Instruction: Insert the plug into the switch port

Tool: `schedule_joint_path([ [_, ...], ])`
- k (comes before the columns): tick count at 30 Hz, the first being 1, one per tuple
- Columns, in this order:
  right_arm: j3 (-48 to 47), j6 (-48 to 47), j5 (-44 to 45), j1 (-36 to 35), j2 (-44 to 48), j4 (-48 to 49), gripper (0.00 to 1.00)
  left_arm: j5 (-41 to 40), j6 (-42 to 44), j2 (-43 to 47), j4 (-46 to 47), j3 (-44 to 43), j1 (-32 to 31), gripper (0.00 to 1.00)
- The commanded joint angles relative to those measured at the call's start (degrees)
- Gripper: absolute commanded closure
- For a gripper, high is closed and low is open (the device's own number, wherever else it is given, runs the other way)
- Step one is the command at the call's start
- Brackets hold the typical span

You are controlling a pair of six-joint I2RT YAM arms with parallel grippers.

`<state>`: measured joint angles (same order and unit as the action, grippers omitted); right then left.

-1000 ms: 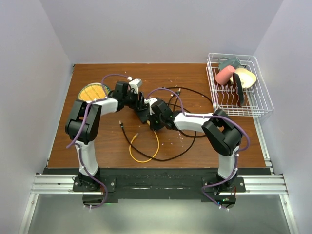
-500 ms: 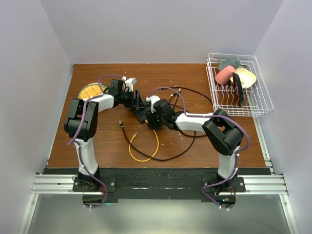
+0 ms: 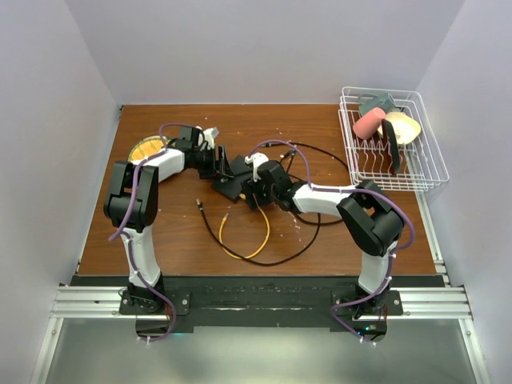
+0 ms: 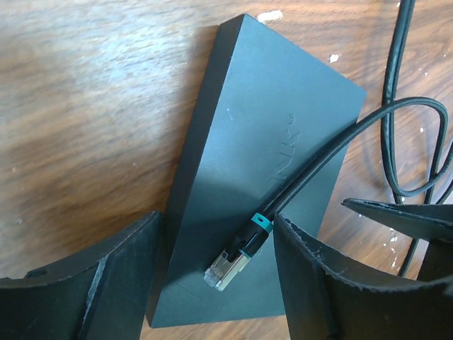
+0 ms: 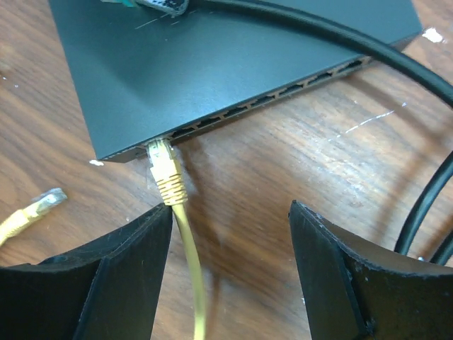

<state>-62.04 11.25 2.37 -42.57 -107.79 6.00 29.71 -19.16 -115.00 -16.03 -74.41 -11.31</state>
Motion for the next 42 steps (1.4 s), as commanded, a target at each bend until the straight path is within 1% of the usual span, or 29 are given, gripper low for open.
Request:
schedule_joint_path([
  [1,-1.6,-3.1,-1.7,0.6,2.9,3.8,0.29,-3.8,-0.9,-2.0,-12.3,0.9,0.4,0.32],
  [2,-1.6,-3.5,-2.2,0.7,2.9,3.2,0.29,-4.0,-0.9,-2.0,-12.3,0.7,0.4,0.32],
  [3,-1.3,-3.9,-5.6,0.8,2.8,3.2,0.29,-4.3,-0.7,-2.1,-12.4,0.3,0.4,0.32],
  [4,-1.6,-5.0,-6.3,0.9,2.6,2.6,0.29,-4.9,-0.5,-2.1,-12.4,-0.4,0.4,0.32],
  [6,-3.2,-6.8,-8.2,0.9,1.6,-0.9,0.29,-6.2,-0.4,-2.1,-13.2,-1.3,0.5,0.32],
  [11,-1.6,-7.3,-9.8,1.7,3.5,-1.2,0.29,-7.6,0.0,-1.4,-13.9,-4.4,0.4,0.32],
  [14,-1.5,-6.9,-10.9,2.0,4.2,-1.3,0.29,-5.8,0.9,-0.8,-13.4,-5.7,0.5,0.32],
  [16,-1.4,-6.9,-11.4,2.0,4.7,-1.2,0.31,-2.6,1.5,-0.5,-12.9,-6.3,0.6,0.32],
  [19,-1.1,-6.8,-12.5,2.0,4.9,-1.0,0.39,2.5,1.4,-1.4,-11.7,-6.8,1.4,0.34],
  [21,-1.0,-6.9,-13.0,2.0,4.4,-1.0,0.39,6.6,0.5,-2.0,-9.5,-6.5,2.3,0.34],
  [25,-0.8,-6.9,-13.5,2.0,4.2,-0.8,0.42,12.0,-2.1,-2.7,-3.7,-6.1,4.0,0.35],
  [30,-0.6,-7.1,-14.0,2.0,3.6,-0.9,0.44,14.7,-3.3,-4.7,-2.6,-7.8,4.8,0.35],
  [35,-0.5,-7.1,-13.6,2.0,2.1,-0.9,0.46,15.0,-3.6,-5.5,-1.8,-8.0,4.9,0.37],
  [42,-0.9,-7.2,-14.0,2.0,-0.2,-0.4,0.50,14.2,-1.9,-7.0,-2.5,-8.9,4.9,0.40],
])
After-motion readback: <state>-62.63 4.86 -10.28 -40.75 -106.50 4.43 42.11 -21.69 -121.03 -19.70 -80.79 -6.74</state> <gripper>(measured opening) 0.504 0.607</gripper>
